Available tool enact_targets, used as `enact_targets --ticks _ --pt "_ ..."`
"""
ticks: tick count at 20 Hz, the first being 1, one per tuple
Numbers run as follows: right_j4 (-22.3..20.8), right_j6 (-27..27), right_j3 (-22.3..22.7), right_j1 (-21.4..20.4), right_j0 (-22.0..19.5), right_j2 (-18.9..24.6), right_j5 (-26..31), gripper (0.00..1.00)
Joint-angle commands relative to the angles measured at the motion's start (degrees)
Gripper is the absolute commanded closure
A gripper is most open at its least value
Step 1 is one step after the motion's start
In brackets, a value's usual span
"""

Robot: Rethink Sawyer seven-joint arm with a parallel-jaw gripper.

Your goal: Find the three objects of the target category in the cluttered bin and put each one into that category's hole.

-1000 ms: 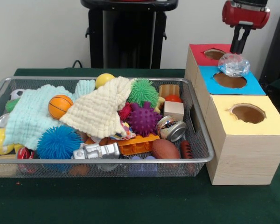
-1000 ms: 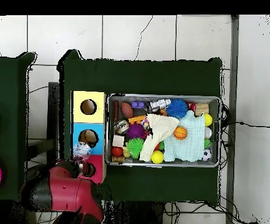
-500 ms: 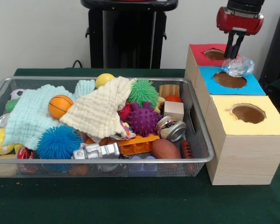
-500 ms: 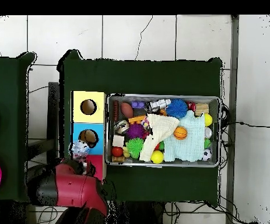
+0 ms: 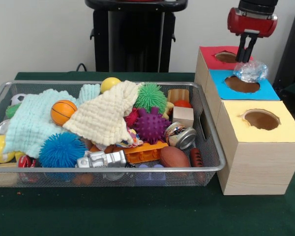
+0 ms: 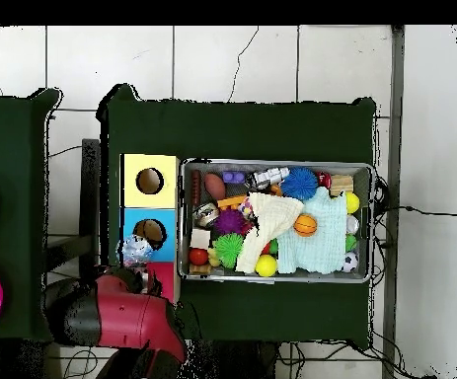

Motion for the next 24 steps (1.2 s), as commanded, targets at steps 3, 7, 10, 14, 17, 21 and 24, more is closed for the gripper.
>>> enact_targets --ticks 3,7,10,14,17,21,24 --pt "-1.70 10.72 -3.62 2.76 0.85 -0.30 -3.07 1.00" --pt "-2.18 10.27 -5.49 3.00 2.05 -1.64 -4.70 1.00" --pt "-2.46 9.87 -6.13 3.45 2.23 -1.74 -6.62 1.00" --pt "-2.12 9.38 -7.92 3.78 2.92 -2.90 -5.36 1.00" --pt "-2.06 8.97 -8.93 4.15 3.01 -3.21 -5.16 1.00" --pt "-2.10 8.92 -9.43 4.52 3.11 -3.28 -5.53 1.00" --pt "-2.53 8.92 -8.45 4.83 2.42 -2.13 -7.63 1.00"
